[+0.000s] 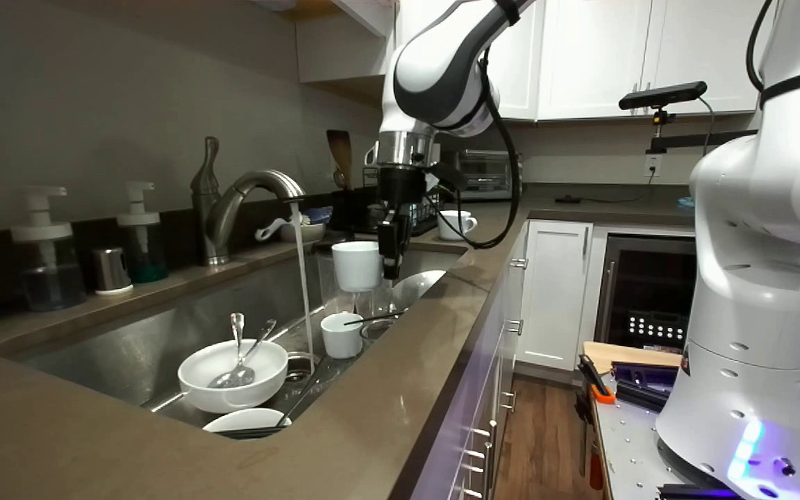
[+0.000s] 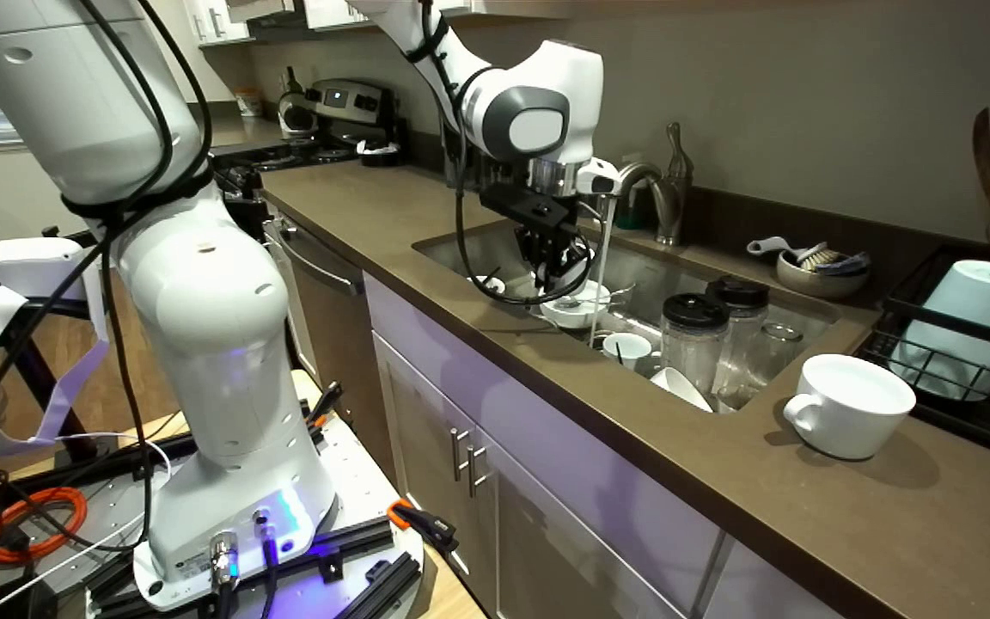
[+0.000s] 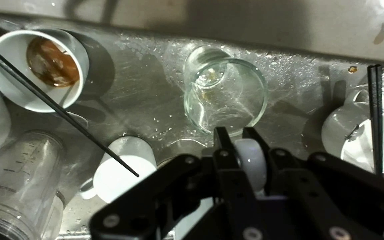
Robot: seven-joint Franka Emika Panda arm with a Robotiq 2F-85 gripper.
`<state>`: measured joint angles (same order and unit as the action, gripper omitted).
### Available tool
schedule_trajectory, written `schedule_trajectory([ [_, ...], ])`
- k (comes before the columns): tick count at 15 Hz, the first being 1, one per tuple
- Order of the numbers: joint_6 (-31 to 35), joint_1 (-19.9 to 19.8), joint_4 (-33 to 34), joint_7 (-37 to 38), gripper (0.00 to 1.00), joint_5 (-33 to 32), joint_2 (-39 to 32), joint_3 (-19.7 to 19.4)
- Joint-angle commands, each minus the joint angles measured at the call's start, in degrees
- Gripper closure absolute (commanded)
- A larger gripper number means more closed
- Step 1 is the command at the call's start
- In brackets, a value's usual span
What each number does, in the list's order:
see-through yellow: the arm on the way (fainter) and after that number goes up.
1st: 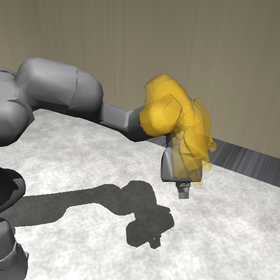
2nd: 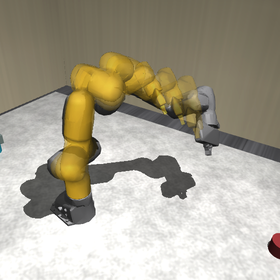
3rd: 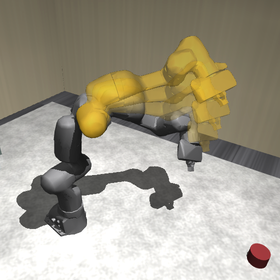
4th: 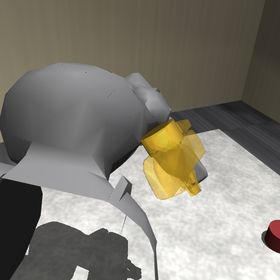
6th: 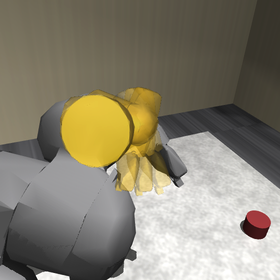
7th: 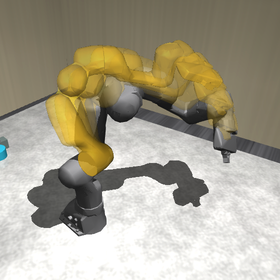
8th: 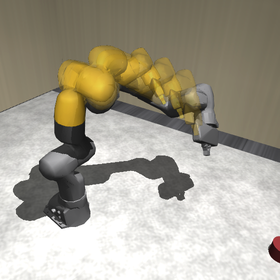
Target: Move the mug from the left side of the sink, put some water in it, then put it on the right side of the sink
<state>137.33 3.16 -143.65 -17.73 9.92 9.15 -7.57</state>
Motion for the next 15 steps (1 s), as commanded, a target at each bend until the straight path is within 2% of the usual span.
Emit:
schedule_trajectory([
  [1, -0.13, -2.73, -1.82, 1.39, 0.95, -0.83, 3.73, 0.64],
  [7, -0.07, -4.93, -3.91, 2.77, 0.95, -1.6, 7.59, 0.42],
  [12, 0.56, -7.31, -6.5, 6.81, 0.95, -2.88, 11.2, 0.09],
  [13, -0.11, -5.87, -4.27, 4.05, 0.84, -1.2, 7.45, -0.27],
  [15, -0.09, -6.58, -5.25, 4.95, 0.84, -1.73, 8.64, -0.48],
])
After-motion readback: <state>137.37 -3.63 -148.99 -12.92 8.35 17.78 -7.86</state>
